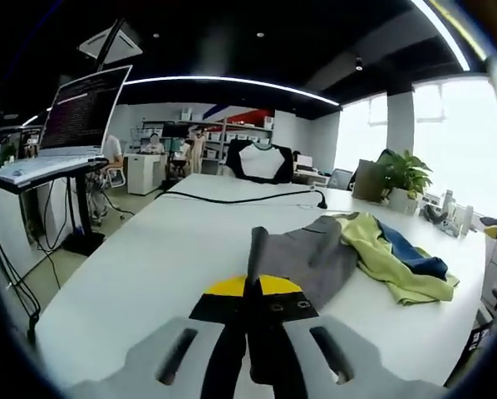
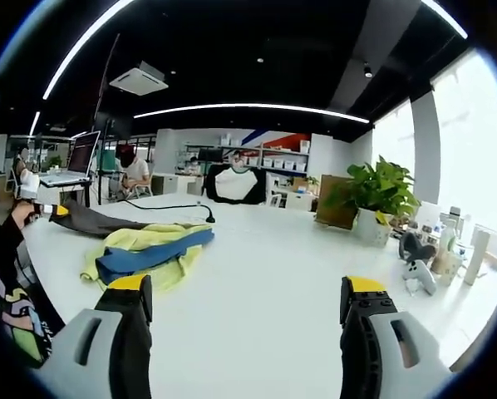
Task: Fold the garment on the visible template until the final outline fits inside the template.
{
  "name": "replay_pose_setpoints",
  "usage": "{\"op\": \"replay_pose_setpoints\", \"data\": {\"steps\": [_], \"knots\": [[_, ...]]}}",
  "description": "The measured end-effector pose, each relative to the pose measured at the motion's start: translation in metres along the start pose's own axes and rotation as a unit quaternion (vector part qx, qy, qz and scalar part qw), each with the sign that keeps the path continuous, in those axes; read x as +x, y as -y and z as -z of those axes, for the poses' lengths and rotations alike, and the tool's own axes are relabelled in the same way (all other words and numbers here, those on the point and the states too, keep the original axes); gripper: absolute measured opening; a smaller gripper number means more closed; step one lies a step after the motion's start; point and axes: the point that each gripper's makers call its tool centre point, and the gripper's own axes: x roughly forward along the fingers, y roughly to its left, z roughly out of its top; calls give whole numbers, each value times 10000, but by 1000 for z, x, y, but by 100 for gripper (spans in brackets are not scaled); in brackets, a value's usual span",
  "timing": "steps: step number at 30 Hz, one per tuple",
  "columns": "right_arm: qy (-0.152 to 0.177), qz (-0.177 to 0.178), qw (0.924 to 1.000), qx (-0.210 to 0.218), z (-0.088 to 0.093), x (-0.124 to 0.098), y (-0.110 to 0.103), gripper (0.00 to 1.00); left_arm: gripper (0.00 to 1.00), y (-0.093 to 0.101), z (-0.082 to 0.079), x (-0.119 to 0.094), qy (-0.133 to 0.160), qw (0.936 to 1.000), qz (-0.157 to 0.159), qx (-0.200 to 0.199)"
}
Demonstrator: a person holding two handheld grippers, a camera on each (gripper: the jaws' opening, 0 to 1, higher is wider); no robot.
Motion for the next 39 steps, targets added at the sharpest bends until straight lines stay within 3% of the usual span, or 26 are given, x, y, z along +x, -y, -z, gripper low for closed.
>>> {"op": "replay_pose_setpoints", "data": {"steps": [7,16,25,30,36,39], "knots": [[9,41,10000,-11,-1,-3,1,96,2,-10,14,6,-185,9993,-121,299],[-42,-4,10000,7,2,-2,1,96,3,-19,18,4,-318,9976,-228,568],[1,-21,10000,26,-1,-4,0,96,3,-34,16,-2,-322,9959,-477,698],[52,51,10000,48,-3,-9,3,96,3,-43,11,-8,-283,9928,-700,932],[56,38,10000,24,-5,-9,0,96,2,-52,5,-15,-233,9926,-816,870],[52,-11,10000,0,-5,-6,-4,96,2,-62,-2,-23,-164,9898,-1017,988]]}}
